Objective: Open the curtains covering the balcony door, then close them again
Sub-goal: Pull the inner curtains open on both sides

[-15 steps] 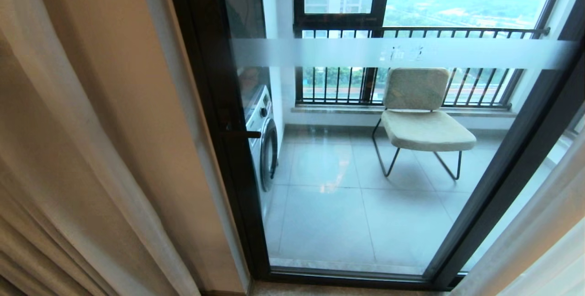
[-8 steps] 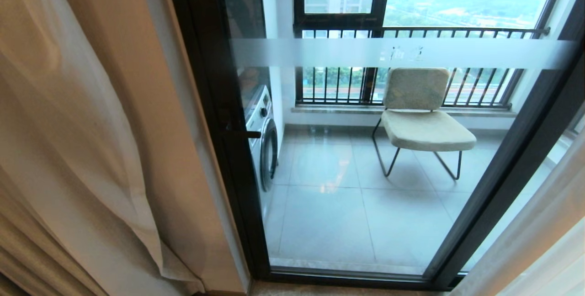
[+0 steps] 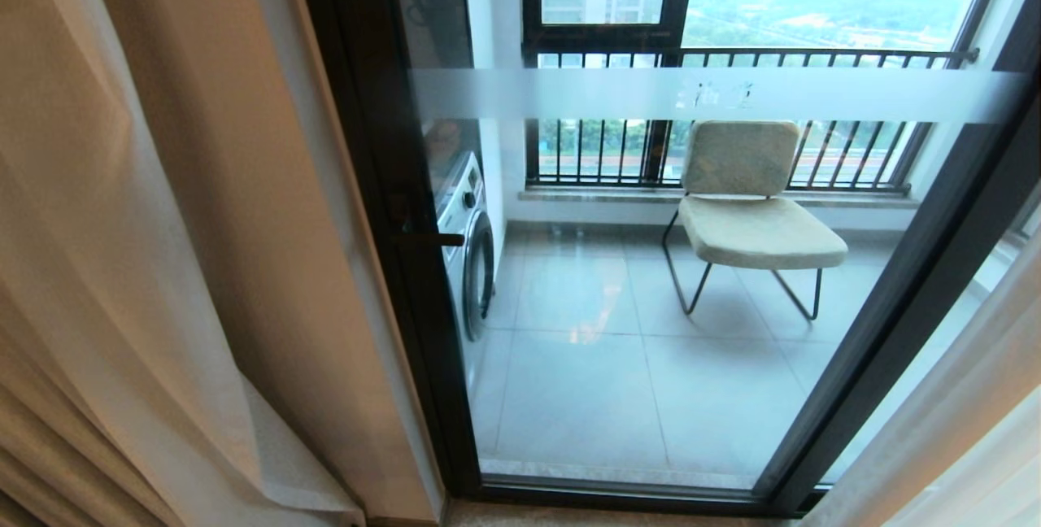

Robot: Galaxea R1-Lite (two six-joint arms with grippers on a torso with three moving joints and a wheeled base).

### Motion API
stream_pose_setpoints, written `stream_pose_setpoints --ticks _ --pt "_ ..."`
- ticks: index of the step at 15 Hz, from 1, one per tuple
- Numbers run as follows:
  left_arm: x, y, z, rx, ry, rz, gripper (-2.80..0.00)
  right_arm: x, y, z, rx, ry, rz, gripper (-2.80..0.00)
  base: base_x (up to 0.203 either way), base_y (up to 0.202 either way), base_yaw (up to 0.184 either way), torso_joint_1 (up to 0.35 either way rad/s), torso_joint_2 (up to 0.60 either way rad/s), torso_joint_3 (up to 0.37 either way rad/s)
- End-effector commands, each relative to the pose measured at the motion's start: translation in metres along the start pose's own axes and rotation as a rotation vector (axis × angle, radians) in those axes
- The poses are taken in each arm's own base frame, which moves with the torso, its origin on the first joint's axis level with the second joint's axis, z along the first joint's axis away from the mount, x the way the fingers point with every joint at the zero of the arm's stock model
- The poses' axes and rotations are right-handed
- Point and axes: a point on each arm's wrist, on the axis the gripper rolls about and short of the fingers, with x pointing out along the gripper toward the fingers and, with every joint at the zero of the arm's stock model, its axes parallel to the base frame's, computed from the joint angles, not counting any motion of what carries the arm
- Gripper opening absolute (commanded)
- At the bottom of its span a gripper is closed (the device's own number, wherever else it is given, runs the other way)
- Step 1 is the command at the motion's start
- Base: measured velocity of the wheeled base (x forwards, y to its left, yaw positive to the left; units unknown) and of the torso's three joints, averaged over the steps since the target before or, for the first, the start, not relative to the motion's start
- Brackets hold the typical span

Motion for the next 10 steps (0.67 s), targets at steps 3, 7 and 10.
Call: stream_pose_setpoints --ticks 3,7,10 --pt "-0.026 -0.013 0.01 -0.008 0.018 0.001 0.0 0.0 0.0 0.0 0.0 0.0 0.0 -2.8 0.0 0.0 0.0 0.0 0.0 0.0" --pt "-0.063 -0.03 0.017 -0.021 0.043 0.014 0.0 0.0 0.0 0.0 0.0 0.0 0.0 -2.8 0.0 0.0 0.0 0.0 0.0 0.0" --pt "-0.099 -0.047 0.021 -0.028 0.058 0.033 0.0 0.0 0.0 0.0 0.0 0.0 0.0 -2.8 0.0 0.0 0.0 0.0 0.0 0.0"
